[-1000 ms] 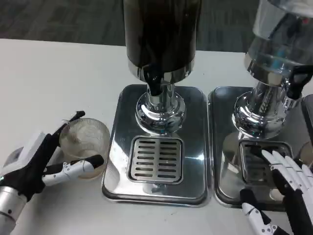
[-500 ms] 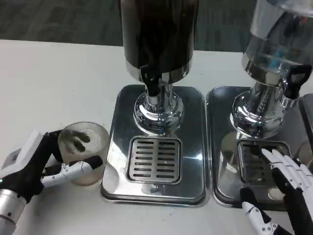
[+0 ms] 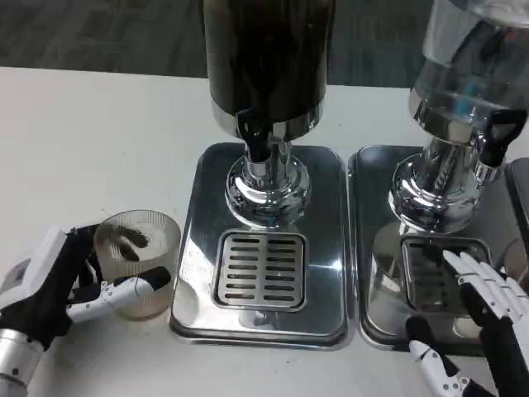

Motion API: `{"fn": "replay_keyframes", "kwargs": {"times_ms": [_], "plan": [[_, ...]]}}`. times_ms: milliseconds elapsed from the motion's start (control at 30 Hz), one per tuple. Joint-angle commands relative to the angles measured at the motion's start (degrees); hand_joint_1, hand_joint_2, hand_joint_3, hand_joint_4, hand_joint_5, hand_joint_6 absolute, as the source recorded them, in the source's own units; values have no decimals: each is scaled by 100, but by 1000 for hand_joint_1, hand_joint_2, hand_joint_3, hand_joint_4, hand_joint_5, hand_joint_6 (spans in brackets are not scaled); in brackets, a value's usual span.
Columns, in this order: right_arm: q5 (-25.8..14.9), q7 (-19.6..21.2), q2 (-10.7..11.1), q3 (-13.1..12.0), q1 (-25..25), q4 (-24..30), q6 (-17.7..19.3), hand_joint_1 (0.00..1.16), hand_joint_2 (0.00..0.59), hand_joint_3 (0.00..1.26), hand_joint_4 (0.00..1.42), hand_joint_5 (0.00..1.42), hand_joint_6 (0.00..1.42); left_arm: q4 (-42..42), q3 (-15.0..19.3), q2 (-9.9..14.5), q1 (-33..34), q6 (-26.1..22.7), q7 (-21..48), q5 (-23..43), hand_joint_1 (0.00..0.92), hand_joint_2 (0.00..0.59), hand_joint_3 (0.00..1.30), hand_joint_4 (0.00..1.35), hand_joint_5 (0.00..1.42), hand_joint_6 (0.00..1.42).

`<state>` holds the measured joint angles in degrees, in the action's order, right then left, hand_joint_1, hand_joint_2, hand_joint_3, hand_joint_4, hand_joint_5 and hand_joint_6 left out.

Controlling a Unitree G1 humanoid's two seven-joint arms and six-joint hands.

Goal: Grasp the cup under the faucet to collect the drink, then remove the cup.

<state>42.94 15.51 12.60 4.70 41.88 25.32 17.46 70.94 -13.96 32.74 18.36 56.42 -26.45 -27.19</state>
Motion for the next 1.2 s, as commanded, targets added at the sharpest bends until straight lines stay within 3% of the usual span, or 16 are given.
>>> {"fn": "replay_keyframes", "kwargs": {"times_ms": [33,567,1200], "plan": [[-47,5,28,-3,3,35,84,304,391,169,119,111,75,-58,86,43,-93,94,-249,-29,387,126,688,745,986,1145],[-64,42,-12,64,10,17,123,312,397,169,128,121,79,-374,439,80,-30,628,-585,-29,407,113,724,789,1016,1213],[94,329,-280,131,394,255,153,313,398,169,129,121,79,-155,-262,-502,845,280,23,-585,408,109,719,775,1004,1223]]}}
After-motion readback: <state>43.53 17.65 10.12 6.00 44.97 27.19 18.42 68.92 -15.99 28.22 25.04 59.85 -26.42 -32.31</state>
